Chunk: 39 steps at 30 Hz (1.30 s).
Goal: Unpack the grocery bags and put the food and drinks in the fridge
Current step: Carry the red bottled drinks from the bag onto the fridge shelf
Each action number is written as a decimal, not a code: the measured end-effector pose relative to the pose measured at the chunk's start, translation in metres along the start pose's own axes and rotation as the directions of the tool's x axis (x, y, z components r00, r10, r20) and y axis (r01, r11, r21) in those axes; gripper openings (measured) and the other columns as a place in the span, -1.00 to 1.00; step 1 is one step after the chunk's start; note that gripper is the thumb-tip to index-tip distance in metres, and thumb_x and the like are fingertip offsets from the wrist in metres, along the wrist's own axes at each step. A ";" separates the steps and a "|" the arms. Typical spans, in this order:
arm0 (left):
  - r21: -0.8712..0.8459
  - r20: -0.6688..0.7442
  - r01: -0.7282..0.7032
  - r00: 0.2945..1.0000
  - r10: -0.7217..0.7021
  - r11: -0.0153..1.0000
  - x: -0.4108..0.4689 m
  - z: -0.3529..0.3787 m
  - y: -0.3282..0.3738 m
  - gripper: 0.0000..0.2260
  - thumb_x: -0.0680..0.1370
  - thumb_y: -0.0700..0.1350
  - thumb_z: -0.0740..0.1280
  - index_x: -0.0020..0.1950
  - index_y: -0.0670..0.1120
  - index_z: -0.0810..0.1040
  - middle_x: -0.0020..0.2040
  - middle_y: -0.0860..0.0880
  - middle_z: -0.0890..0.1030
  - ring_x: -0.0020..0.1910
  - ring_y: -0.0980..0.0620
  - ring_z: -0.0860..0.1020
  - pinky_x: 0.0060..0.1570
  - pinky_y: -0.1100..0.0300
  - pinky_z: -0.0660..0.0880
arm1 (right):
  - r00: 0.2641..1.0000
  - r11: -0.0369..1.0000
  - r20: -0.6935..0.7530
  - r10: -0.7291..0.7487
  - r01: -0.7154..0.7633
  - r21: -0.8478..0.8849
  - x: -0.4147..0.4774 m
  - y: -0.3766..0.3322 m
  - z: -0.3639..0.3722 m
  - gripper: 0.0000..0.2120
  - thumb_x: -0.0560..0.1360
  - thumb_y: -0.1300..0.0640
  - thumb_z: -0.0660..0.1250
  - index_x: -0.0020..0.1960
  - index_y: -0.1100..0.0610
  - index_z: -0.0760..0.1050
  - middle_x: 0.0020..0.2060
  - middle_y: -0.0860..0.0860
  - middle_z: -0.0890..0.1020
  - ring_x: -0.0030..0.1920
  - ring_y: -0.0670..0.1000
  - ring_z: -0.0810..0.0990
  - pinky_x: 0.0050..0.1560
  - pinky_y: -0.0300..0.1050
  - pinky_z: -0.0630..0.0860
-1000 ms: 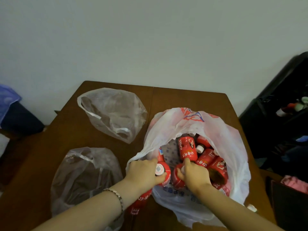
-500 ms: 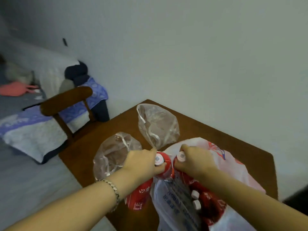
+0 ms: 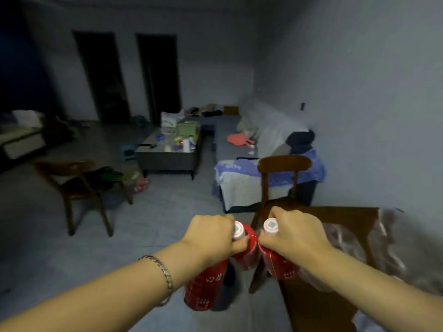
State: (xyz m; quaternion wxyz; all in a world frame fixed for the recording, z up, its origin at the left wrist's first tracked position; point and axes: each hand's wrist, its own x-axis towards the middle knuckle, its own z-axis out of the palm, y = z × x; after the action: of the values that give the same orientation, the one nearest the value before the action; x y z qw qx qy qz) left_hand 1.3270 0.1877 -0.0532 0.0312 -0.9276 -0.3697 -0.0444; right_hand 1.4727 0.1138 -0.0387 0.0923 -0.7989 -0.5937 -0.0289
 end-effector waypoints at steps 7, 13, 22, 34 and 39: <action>0.073 -0.052 0.391 0.920 -0.388 0.917 -0.165 -0.034 -0.158 -0.63 0.56 0.23 0.11 -0.02 -0.07 0.38 0.04 -0.09 0.60 0.03 -0.12 0.55 -0.20 0.13 0.26 | 0.936 0.936 -0.054 -0.347 0.349 0.045 -0.003 -0.225 0.015 -0.77 0.40 -0.11 0.25 -0.11 0.05 0.38 -0.08 0.03 0.63 -0.03 0.12 0.59 -0.21 -0.13 0.35; 0.143 -0.093 0.657 0.753 -0.651 0.740 -0.340 -0.068 -0.281 -0.59 0.55 0.23 0.12 0.06 -0.11 0.45 0.06 -0.09 0.60 0.05 -0.13 0.55 -0.16 0.12 0.29 | 0.808 0.794 -0.028 -0.588 0.584 0.168 -0.047 -0.440 0.019 -0.68 0.41 -0.13 0.26 0.04 0.06 0.47 0.02 0.04 0.63 0.06 0.12 0.59 -0.16 -0.14 0.38; 0.183 -0.100 0.912 0.390 -0.916 0.368 -0.558 -0.120 -0.422 -0.67 0.53 0.21 0.14 -0.12 -0.05 0.43 0.02 -0.08 0.61 0.02 -0.11 0.56 -0.16 0.15 0.32 | 0.504 0.470 -0.098 -0.858 0.848 0.247 -0.122 -0.715 0.007 -0.73 0.44 -0.12 0.25 -0.20 0.08 0.33 -0.17 0.02 0.53 -0.02 0.11 0.58 -0.22 -0.12 0.35; 0.119 -0.266 0.991 -0.032 -0.963 -0.066 -0.724 -0.195 -0.613 -0.55 0.49 0.29 0.18 0.05 -0.06 0.55 0.09 -0.07 0.61 0.05 -0.07 0.56 -0.09 0.13 0.37 | 0.116 0.049 -0.318 -0.941 0.976 0.210 -0.144 -1.024 -0.015 -0.62 0.49 -0.14 0.20 0.09 0.14 0.47 0.07 0.12 0.61 0.09 0.18 0.57 -0.01 -0.04 0.47; 0.123 -0.331 0.974 -0.141 -0.933 -0.191 -0.771 -0.238 -0.686 -0.55 0.50 0.31 0.16 -0.01 -0.07 0.52 0.06 -0.07 0.62 0.02 -0.08 0.57 -0.10 0.13 0.40 | 0.024 -0.046 -0.352 -0.936 0.981 0.189 -0.142 -1.136 -0.037 -0.58 0.51 -0.18 0.17 0.13 0.14 0.44 0.08 0.10 0.61 0.09 0.16 0.58 -0.04 -0.05 0.46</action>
State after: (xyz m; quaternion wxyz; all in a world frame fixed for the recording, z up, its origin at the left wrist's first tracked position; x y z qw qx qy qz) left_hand 0.2833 0.1374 0.1192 0.1654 -0.3010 -0.9381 -0.0452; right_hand 0.3496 0.2890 0.1038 0.2339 -0.1170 -0.9651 -0.0139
